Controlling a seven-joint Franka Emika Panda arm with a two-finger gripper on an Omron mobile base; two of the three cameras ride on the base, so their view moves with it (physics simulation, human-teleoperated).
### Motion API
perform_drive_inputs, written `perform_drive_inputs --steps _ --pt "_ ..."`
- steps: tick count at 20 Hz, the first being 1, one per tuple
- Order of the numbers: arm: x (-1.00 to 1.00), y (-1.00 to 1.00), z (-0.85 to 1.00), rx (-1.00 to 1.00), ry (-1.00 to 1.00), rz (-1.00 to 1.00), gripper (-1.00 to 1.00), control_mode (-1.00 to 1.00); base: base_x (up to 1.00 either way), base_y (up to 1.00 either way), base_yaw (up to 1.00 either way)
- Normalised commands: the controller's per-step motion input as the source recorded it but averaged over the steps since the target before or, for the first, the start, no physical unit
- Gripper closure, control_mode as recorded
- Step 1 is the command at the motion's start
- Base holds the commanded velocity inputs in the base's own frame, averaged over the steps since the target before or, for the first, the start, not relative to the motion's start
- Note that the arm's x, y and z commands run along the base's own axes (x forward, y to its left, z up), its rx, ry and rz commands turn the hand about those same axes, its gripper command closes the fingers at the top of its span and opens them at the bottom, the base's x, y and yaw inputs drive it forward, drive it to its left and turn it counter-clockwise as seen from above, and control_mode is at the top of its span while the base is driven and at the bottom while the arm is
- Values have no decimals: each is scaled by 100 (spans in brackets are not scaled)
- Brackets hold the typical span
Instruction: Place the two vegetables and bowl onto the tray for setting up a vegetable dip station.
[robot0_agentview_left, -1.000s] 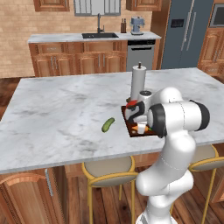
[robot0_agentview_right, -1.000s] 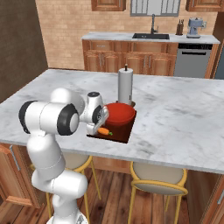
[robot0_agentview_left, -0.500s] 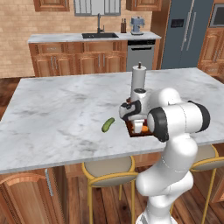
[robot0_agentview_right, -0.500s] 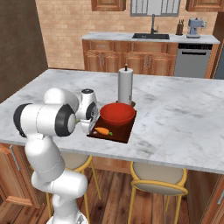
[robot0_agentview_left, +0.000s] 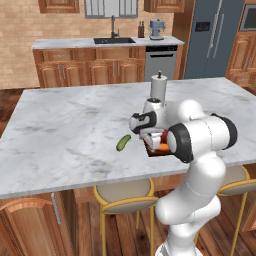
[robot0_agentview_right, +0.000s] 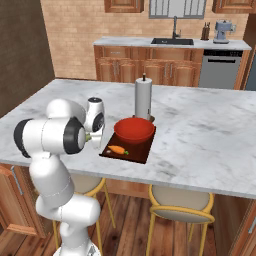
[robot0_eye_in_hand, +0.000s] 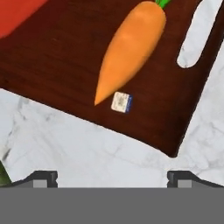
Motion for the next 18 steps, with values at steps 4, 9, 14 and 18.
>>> perform_drive_inputs --steps 4,9,14,18 --pt "19 33 6 0 8 32 -100 -100 0 0 0" --pt "12 28 0 0 2 20 -100 -100 0 0 0" --pt "24 19 0 0 -3 11 -100 -100 0 0 0" --pt "31 26 -2 0 0 5 -100 -100 0 0 0"
